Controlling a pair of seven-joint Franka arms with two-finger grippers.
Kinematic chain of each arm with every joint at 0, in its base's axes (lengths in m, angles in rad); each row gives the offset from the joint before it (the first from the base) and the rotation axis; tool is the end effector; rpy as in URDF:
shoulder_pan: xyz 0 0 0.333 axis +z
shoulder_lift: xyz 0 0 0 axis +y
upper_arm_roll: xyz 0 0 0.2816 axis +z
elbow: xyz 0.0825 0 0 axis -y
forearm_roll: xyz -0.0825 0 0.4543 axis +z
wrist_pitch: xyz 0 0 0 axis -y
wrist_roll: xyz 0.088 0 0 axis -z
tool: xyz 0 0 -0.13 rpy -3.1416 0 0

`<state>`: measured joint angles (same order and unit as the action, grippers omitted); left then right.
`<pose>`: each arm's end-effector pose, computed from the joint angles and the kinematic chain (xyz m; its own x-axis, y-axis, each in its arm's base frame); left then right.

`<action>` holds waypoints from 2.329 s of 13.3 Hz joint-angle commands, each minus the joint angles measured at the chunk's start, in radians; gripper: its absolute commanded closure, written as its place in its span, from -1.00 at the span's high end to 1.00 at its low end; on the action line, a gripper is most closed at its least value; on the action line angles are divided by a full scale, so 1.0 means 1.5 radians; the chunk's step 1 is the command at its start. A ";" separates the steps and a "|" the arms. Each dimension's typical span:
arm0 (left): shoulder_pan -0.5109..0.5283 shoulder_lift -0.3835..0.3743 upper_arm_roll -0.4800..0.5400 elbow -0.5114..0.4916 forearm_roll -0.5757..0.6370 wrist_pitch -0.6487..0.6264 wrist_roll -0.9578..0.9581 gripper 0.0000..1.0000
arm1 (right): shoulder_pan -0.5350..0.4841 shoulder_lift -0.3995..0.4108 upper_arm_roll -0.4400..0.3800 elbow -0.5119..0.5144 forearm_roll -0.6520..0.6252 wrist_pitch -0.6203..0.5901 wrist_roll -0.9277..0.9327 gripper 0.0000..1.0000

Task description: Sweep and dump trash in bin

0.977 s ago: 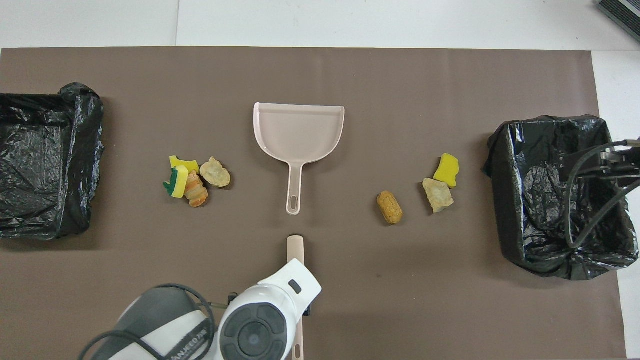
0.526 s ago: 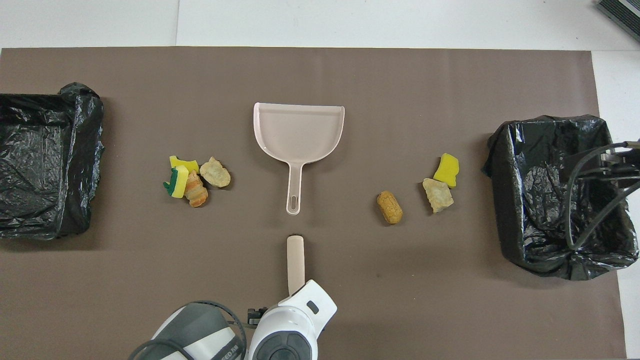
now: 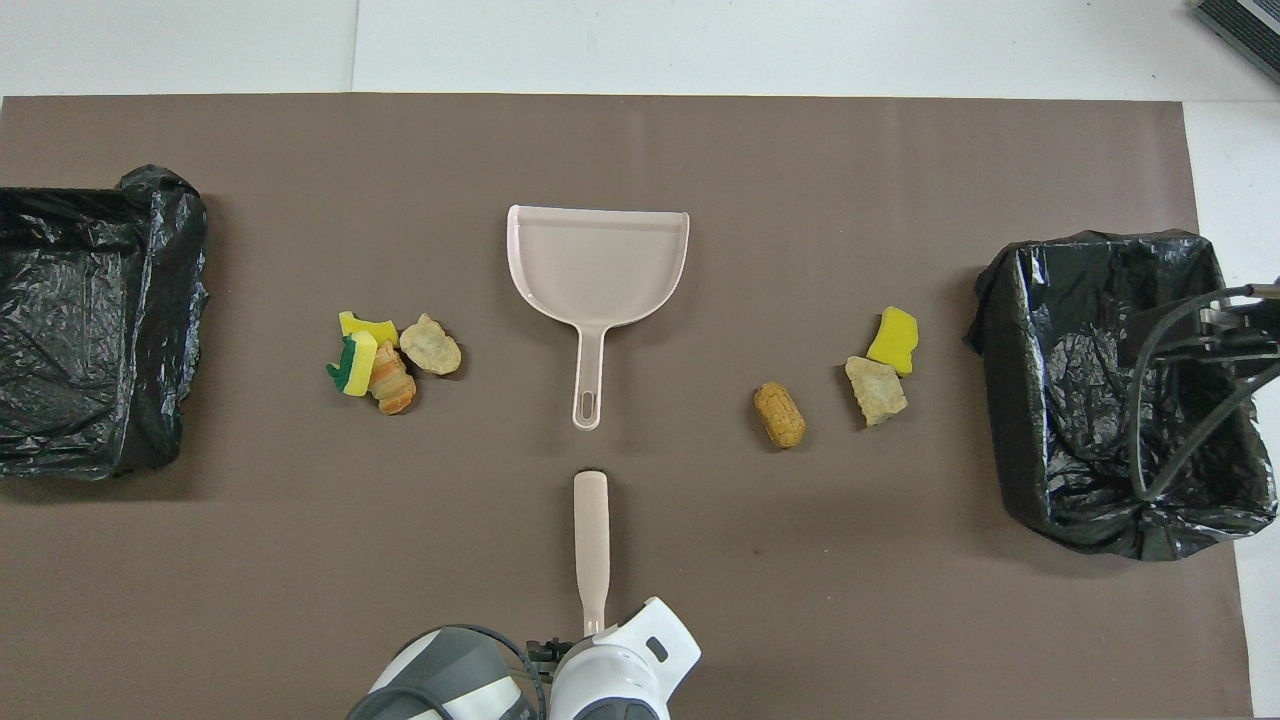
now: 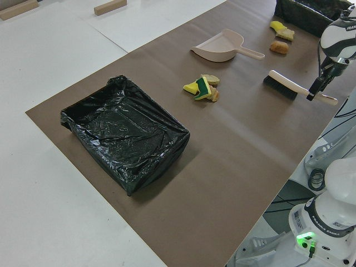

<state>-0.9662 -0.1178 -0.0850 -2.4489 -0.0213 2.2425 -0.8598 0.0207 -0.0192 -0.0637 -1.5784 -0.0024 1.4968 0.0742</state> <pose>0.2540 -0.4434 0.2316 0.9829 -0.1732 -0.0621 -0.1771 -0.9821 -0.0638 0.6095 -0.0268 0.5686 0.9912 -0.1169 -0.0621 -0.1168 -0.9931 0.0058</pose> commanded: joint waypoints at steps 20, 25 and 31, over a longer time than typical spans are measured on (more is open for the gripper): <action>0.390 -0.130 0.023 0.102 0.003 -0.325 0.266 -1.00 | 0.121 0.043 0.052 -0.040 0.021 0.163 0.111 1.00; 0.584 -0.019 0.023 0.212 0.031 -0.271 0.492 -1.00 | 0.239 0.145 0.052 -0.042 0.020 0.294 0.292 1.00; 0.605 0.119 0.023 0.290 0.110 -0.209 0.510 -1.00 | 0.344 0.242 0.051 -0.040 0.004 0.436 0.454 1.00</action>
<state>-0.0852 0.0413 -0.0448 -2.0433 0.1096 1.9234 -0.1160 0.4965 0.3028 0.0171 -1.6479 0.0116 2.0990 0.6741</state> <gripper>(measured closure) 0.736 0.000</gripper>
